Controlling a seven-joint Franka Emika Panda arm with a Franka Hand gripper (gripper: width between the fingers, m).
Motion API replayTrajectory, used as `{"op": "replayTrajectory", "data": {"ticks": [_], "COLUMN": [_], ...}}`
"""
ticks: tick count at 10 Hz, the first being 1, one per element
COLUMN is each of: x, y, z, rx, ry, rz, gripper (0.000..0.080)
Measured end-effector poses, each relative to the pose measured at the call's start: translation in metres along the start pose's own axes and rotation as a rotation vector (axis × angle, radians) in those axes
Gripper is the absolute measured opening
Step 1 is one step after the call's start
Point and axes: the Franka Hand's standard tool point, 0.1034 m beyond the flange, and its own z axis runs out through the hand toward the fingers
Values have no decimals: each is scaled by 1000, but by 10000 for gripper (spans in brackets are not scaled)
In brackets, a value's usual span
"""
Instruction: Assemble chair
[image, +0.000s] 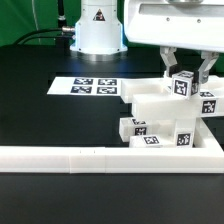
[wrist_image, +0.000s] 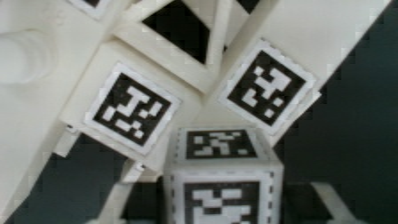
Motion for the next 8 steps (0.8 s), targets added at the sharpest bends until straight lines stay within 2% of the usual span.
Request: {"op": "replayTrajectory", "data": {"ticks": [1, 2, 3, 5, 8], "x": [0, -1, -1, -1, -1], "y": [0, -1, -1, 0, 0], "z": [0, 0, 0, 0, 0], "rx": [0, -1, -1, -2, -5], "ry": [0, -1, -1, 0, 3], "rz": [-4, -20, -20, -185, -439], "gripper": [284, 359, 359, 615, 648]}}
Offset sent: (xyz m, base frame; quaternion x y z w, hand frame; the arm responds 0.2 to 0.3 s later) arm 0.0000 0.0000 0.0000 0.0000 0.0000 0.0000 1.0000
